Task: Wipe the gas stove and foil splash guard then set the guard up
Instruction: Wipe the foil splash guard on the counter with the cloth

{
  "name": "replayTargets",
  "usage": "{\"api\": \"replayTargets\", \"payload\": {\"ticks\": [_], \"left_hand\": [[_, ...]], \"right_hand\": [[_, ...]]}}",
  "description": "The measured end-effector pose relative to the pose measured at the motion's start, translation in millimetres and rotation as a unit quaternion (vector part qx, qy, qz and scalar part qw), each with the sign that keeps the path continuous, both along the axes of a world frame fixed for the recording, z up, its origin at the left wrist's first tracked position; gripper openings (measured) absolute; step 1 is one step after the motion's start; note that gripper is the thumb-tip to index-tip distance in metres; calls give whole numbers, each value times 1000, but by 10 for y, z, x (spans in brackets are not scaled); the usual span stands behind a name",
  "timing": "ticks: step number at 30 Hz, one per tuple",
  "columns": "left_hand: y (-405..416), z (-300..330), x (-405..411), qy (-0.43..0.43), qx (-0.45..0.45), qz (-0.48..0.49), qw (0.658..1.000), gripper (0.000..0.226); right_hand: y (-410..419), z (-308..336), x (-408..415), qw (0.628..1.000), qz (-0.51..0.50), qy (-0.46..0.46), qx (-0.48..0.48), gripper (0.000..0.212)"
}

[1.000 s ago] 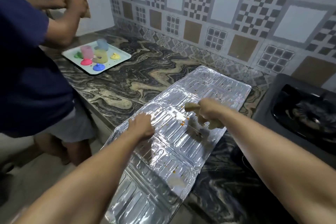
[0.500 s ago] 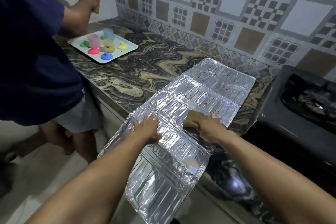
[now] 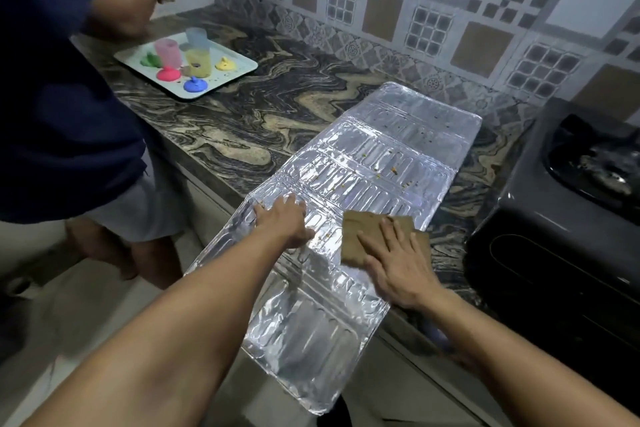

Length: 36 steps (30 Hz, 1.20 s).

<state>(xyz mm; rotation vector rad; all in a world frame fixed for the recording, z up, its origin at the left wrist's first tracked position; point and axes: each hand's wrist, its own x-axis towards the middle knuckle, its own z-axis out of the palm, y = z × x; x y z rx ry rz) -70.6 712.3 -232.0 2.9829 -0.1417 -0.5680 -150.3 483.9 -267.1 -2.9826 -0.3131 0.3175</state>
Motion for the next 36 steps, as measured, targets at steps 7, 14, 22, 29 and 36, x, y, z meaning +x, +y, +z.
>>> {"api": "replayTargets", "payload": {"ticks": [7, 14, 22, 29, 36], "left_hand": [[-22, -111, 228, 21, -17, 12, 1000, 81], [-79, -23, 213, 30, -30, 32, 999, 79], [-25, -73, 265, 47, -61, 38, 996, 56], [-2, -66, 229, 0, -81, 39, 996, 69], [6, -89, 220, 13, -104, 58, 993, 77]], "right_hand": [[-27, -7, 403, 999, -32, 26, -17, 58], [64, -74, 151, 1000, 3, 7, -13, 66], [-2, -60, 171, 999, 0, -17, -27, 68], [116, -102, 98, 999, 31, -15, -21, 65], [-118, -14, 145, 990, 135, -1, -28, 62]]}}
